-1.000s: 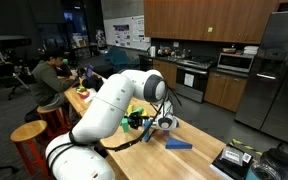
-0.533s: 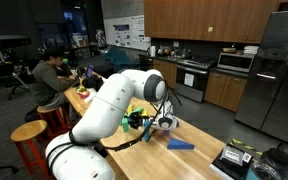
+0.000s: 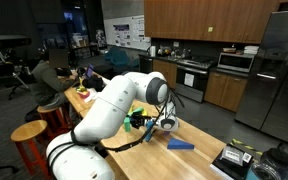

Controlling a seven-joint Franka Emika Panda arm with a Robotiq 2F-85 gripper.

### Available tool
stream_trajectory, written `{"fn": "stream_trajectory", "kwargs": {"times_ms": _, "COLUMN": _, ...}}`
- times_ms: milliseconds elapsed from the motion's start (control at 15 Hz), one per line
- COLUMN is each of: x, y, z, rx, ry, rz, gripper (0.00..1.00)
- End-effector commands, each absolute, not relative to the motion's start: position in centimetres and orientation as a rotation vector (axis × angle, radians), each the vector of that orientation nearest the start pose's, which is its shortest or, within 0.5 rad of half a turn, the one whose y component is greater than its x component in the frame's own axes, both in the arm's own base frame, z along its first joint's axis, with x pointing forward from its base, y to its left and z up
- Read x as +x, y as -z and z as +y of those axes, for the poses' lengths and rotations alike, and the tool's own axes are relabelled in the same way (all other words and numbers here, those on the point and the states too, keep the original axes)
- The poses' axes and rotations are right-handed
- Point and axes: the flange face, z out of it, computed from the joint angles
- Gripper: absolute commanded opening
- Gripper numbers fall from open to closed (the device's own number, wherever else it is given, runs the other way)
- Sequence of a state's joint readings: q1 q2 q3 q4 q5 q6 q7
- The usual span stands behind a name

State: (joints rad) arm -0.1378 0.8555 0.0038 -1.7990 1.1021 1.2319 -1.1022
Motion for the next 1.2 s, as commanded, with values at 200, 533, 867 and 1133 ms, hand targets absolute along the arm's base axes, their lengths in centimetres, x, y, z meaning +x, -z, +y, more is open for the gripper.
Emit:
{"fn": "stream_trajectory", "kwargs": {"times_ms": 200, "x": 53.16, "y": -7.50, "z": 2.95, "rx": -1.398, "ry": -0.352, "rz": -0.305, "gripper": 0.19}}
{"fn": "stream_trajectory", "kwargs": {"times_ms": 533, "x": 53.39, "y": -7.62, "z": 2.73, "rx": -1.373, "ry": -0.352, "rz": -0.301, "gripper": 0.69}}
{"fn": "stream_trajectory", "kwargs": {"times_ms": 867, "x": 53.48, "y": -7.75, "z": 2.57, "rx": -1.369, "ry": -0.344, "rz": -0.294, "gripper": 0.94}}
{"fn": "stream_trajectory", "kwargs": {"times_ms": 1133, "x": 53.54, "y": -7.83, "z": 2.46, "rx": -1.370, "ry": -0.336, "rz": -0.294, "gripper": 1.00}}
